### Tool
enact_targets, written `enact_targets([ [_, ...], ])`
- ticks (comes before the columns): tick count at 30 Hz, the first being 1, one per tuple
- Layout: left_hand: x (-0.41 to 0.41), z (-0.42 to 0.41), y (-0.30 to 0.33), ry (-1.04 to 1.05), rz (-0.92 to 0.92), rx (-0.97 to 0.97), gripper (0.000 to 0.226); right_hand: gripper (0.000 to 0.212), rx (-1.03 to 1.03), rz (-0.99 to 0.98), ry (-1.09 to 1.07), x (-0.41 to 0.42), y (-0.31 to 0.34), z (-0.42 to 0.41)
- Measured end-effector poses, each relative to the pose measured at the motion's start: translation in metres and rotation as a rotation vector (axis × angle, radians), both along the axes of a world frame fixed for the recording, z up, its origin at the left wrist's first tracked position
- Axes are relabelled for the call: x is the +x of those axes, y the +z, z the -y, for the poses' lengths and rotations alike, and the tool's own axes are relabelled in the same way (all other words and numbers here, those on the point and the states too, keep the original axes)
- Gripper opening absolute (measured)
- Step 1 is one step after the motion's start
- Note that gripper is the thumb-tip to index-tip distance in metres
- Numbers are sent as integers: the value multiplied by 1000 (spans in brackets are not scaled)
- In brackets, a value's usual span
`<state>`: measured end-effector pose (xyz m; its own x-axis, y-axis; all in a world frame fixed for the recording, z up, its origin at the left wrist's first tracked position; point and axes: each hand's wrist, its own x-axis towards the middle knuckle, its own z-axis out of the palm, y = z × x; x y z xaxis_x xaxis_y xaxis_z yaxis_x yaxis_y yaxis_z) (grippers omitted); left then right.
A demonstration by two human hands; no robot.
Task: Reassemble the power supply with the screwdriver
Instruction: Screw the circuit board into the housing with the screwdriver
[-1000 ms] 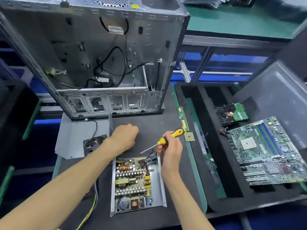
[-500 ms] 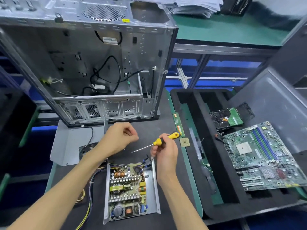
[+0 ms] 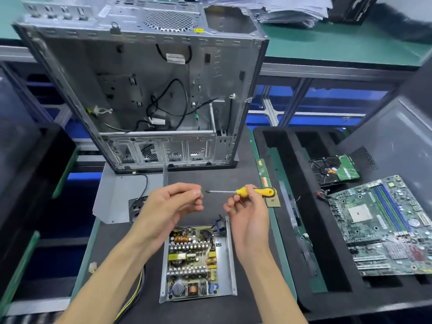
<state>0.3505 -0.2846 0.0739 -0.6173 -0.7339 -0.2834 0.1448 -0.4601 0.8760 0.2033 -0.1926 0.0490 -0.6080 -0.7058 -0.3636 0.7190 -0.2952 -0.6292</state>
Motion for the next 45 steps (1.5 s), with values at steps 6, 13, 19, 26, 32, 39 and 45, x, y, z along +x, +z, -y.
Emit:
enact_targets([
  [6, -4, -1, 3, 49, 65, -140, 26, 8, -16, -91, 1, 3, 1, -1],
  [13, -5, 4, 0, 97, 111, -230, 9, 7, -19, -112, 22, 6, 2, 2],
  [19, -3, 8, -1, 118, 155, -321, 3, 3, -24, -76, 53, 10, 3, 4],
  [26, 3, 5, 1, 33, 131, -432, 14, 15, 40, 73, 66, 14, 1, 4],
  [32, 8, 10, 4, 16, 145, -472, 18, 18, 19, 117, 75, 17, 3, 7],
  [39, 4, 10, 3, 0, 119, -471, 15, 21, -26, 195, 78, 19, 3, 5],
  [45, -6, 9, 5, -18, 24, -460, 17, 22, -64, 271, 59, 16, 4, 4],
])
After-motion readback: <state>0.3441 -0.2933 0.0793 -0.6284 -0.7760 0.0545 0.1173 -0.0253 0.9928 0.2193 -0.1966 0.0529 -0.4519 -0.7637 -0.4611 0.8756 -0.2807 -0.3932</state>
